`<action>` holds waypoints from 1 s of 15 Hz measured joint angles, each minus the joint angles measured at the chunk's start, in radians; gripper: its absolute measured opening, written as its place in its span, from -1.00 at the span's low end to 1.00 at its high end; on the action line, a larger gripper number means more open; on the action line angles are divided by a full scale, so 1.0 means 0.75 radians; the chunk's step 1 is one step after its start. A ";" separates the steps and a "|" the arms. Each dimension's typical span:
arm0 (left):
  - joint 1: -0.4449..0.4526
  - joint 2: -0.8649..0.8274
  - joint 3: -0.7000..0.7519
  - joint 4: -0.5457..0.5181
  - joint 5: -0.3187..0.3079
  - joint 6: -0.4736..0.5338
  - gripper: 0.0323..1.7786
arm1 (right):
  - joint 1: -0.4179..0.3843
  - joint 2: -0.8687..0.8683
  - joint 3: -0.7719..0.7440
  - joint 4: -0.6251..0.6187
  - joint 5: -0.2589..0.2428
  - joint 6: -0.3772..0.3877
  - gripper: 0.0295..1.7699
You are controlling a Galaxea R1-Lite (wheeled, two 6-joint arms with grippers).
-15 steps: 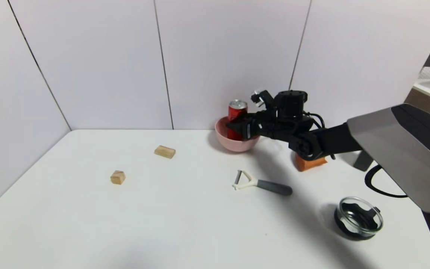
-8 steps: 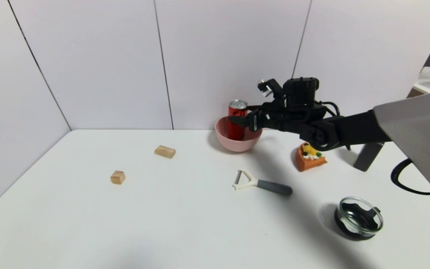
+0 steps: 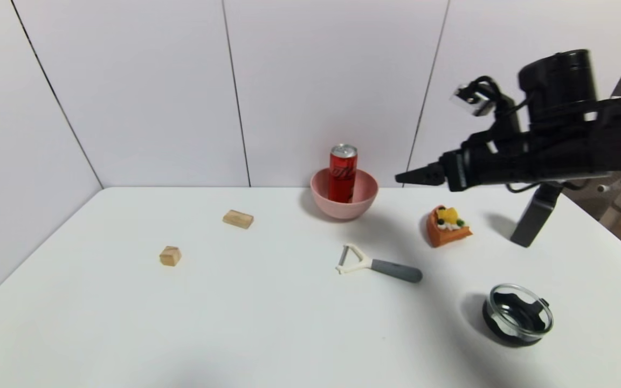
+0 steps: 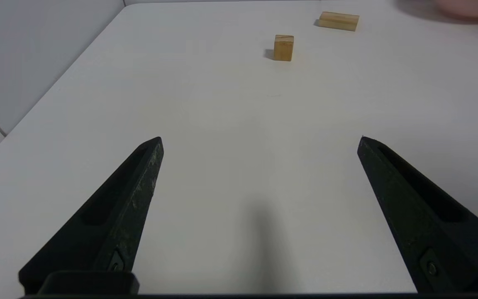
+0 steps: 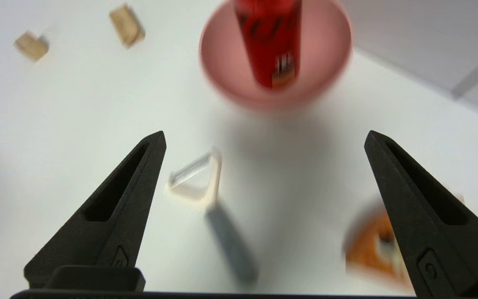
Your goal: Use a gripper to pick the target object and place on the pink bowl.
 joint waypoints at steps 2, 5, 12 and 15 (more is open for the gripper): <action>-0.001 0.000 0.000 0.000 -0.001 0.000 0.90 | -0.043 -0.266 0.198 0.130 -0.038 -0.001 0.88; -0.001 0.000 0.000 0.000 -0.001 0.000 0.90 | -0.102 -0.688 0.574 0.161 -0.187 0.031 0.90; -0.001 0.000 0.000 0.000 -0.001 0.000 0.90 | -0.181 -1.607 1.484 -0.273 -0.540 0.208 0.91; -0.001 0.000 0.000 0.001 -0.001 0.001 0.90 | -0.224 -1.811 1.750 -0.471 -0.570 0.194 0.91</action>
